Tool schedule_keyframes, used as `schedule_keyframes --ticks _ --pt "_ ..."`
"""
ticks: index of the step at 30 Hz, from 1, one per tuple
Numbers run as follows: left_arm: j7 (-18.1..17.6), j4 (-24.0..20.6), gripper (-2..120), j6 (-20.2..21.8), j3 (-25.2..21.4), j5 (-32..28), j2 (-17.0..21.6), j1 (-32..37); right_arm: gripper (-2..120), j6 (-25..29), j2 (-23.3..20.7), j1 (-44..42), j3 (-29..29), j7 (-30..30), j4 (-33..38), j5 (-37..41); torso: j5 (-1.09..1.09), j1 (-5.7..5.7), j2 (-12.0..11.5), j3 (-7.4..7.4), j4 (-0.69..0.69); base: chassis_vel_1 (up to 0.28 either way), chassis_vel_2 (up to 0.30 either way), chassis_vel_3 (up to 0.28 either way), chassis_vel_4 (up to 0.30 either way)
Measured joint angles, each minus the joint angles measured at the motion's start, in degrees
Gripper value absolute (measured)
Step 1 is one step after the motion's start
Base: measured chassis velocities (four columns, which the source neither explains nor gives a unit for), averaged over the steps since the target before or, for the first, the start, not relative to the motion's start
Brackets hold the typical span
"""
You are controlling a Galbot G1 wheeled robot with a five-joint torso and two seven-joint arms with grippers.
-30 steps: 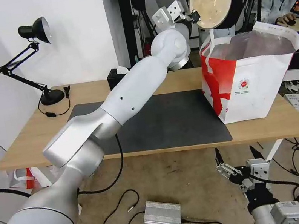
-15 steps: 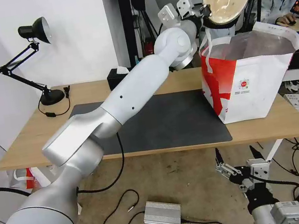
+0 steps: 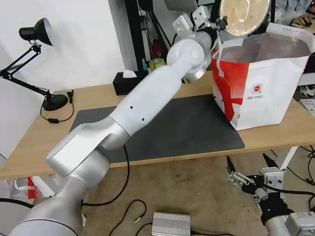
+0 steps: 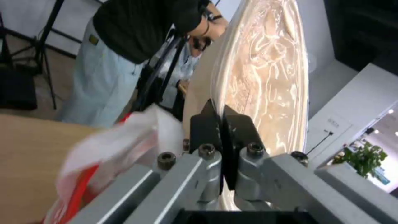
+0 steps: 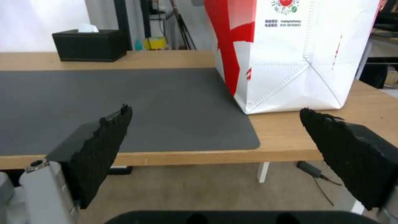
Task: Pick up the trash from the table and place it into the takeout bag.
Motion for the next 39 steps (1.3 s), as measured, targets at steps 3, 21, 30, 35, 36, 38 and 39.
schedule_keyframes --ticks 3,21,30,35,36,38,39 --pt "0.0 0.1 0 0.0 0.5 0.2 0.0 0.5 100 0.0 0.0 0.0 0.0 0.0 0.0 0.0 0.0 0.0 0.0 0.0 0.0 0.0 0.0 0.0 0.0" --pt "-0.2 -0.3 0 0.2 2.3 0.9 0.1 3.7 100 0.0 0.0 0.0 0.0 0.0 0.0 0.0 0.0 0.0 0.0 0.0 0.0 0.0 0.0 0.0 0.0" --pt "-0.5 -0.8 0 0.6 3.3 1.1 0.2 4.0 100 0.0 0.0 0.0 0.0 0.0 0.0 0.0 0.0 0.0 0.0 0.0 0.0 0.0 0.0 0.0 0.0" --pt "-1.7 -1.8 0 2.6 3.3 0.7 0.6 4.1 100 0.0 0.0 0.0 0.0 0.0 0.0 0.0 0.0 0.0 0.0 0.0 0.0 0.0 0.0 0.0 0.0" --pt "-1.8 -2.0 0 2.8 3.3 0.7 0.6 4.1 100 0.0 0.0 0.0 0.0 0.0 0.0 0.0 0.0 0.0 0.0 0.0 0.0 0.0 0.0 0.0 0.0" --pt "-1.8 -2.1 0 3.0 3.5 0.7 0.8 4.1 100 0.0 0.0 0.0 0.0 0.0 0.0 0.0 0.0 0.0 0.0 0.0 0.0 0.0 0.0 0.0 0.0" --pt "-1.9 -2.2 0 3.0 3.6 0.7 0.8 4.0 100 0.0 0.0 0.0 0.0 0.0 0.0 0.0 -0.01 0.0 0.0 0.0 0.0 0.0 0.0 0.0 0.0"
